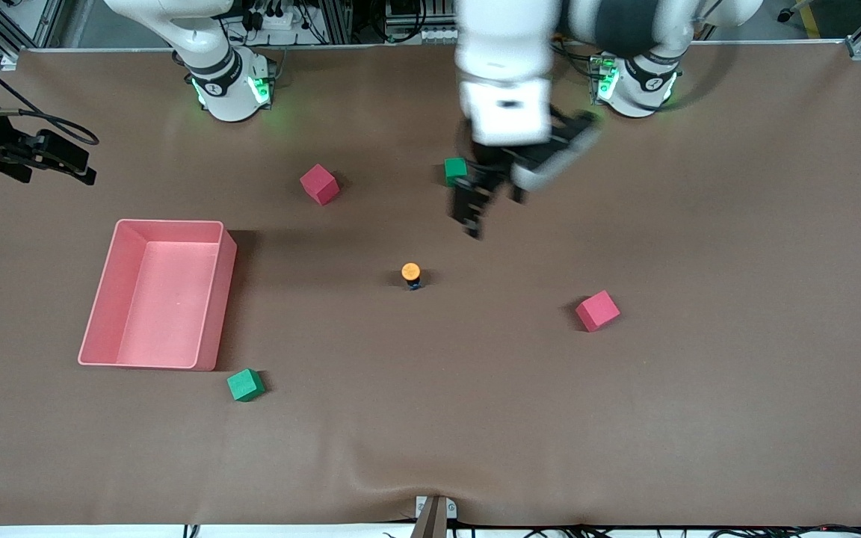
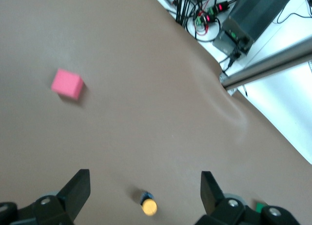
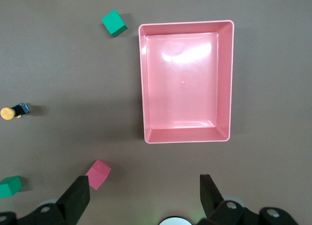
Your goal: Place and upright button with both arms
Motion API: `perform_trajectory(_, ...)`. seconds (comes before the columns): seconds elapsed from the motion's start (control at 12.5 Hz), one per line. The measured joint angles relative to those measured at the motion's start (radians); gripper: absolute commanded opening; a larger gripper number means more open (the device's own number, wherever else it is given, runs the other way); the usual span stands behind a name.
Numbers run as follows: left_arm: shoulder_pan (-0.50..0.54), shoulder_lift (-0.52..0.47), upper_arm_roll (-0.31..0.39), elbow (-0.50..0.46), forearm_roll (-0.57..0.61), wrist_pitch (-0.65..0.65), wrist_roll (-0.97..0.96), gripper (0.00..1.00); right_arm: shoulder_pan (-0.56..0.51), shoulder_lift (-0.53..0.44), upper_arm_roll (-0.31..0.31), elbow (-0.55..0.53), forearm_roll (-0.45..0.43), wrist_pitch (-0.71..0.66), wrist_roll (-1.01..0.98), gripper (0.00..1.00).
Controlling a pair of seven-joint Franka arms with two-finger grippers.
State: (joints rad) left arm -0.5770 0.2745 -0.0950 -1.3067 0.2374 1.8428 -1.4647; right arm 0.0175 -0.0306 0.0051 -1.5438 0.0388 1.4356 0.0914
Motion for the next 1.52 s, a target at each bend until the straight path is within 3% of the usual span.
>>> perform_trajectory(0.24, 0.242, -0.036, 0.001, -0.006, -0.159, -0.013, 0.397, 1.0, 0.0, 0.0, 0.0, 0.0, 0.0, 0.0, 0.0, 1.0)
perform_trajectory(0.4, 0.375, -0.037, 0.0, -0.012, -0.185, -0.046, 0.626, 1.0, 0.0, 0.0, 0.0, 0.0, 0.0, 0.0, 0.0, 1.0)
perform_trajectory(0.72, 0.535, -0.054, -0.004, -0.013, -0.19, -0.141, 1.018, 1.0, 0.0, 0.0, 0.001, 0.0, 0.0, 0.0, 0.0, 1.0)
perform_trajectory(0.96, 0.612, -0.082, -0.006, -0.015, -0.19, -0.242, 1.258, 1.0, 0.0, 0.0, 0.001, 0.0, 0.0, 0.0, 0.0, 1.0)
perform_trajectory(1.12, 0.627, -0.128, -0.006, -0.052, -0.191, -0.292, 1.317, 1.0, 0.0, 0.0, 0.001, 0.0, 0.0, 0.0, 0.0, 1.0)
perform_trajectory(1.52, 0.626, -0.37, -0.015, -0.327, -0.209, -0.291, 1.332, 1.0, 0.0, 0.0, 0.001, -0.001, 0.0, 0.0, 0.0, 1.0)
